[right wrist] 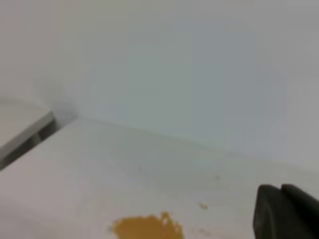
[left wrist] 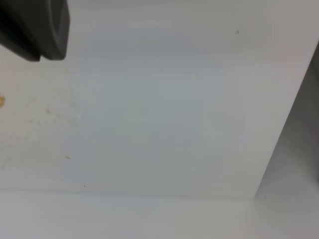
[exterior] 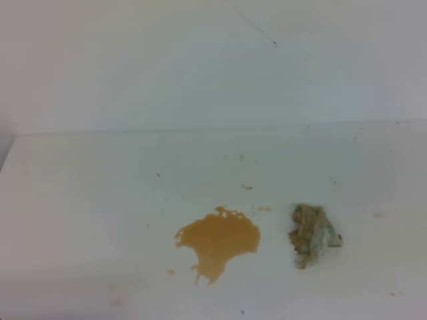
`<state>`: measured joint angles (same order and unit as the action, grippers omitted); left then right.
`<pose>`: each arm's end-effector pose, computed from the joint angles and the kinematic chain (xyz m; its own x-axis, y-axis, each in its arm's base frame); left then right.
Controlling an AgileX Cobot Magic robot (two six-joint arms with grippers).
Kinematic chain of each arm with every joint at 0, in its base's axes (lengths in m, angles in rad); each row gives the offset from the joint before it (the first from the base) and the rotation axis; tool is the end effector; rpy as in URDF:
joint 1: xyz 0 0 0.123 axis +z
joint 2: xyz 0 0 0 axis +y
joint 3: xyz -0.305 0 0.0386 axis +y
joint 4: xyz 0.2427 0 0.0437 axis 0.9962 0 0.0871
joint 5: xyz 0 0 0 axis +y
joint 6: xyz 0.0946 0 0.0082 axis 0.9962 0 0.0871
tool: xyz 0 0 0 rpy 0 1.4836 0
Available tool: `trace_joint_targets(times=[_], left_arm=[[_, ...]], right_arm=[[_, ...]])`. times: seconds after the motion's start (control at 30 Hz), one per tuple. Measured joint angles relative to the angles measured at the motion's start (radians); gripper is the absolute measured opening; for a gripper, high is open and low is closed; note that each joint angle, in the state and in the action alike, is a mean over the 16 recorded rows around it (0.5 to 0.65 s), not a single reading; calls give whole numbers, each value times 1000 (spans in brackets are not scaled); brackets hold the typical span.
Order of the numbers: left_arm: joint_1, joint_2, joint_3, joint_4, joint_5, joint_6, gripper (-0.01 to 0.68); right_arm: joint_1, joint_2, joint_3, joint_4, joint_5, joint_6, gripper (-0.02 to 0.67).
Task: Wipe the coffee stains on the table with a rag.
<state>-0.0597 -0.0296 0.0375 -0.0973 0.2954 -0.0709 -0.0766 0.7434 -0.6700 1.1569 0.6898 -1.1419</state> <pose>0.0295 -0.0045 0.1740 -0.2241 -0.1501 -0.9629 0.0513 0.9849 -0.1655 0.1243 0.0460 0.3603 -0.2561 -0.0526 -0.9652 -0.5164 0.8515 0.0906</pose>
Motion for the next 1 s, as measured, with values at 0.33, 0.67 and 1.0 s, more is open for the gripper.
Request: trace_joint_targets(times=[0.33,0.67,1.0], left_arm=[[0,0,0,0,-1,0,-3],[0,0,0,0,-1,0,-3],[0,0,0,0,-1,0,-3]], right_arm=[[36,295,-106,-230,138,106,3],[218,524,-268,-508,82,392,7],[393,741,-383,-648,22,567,143]])
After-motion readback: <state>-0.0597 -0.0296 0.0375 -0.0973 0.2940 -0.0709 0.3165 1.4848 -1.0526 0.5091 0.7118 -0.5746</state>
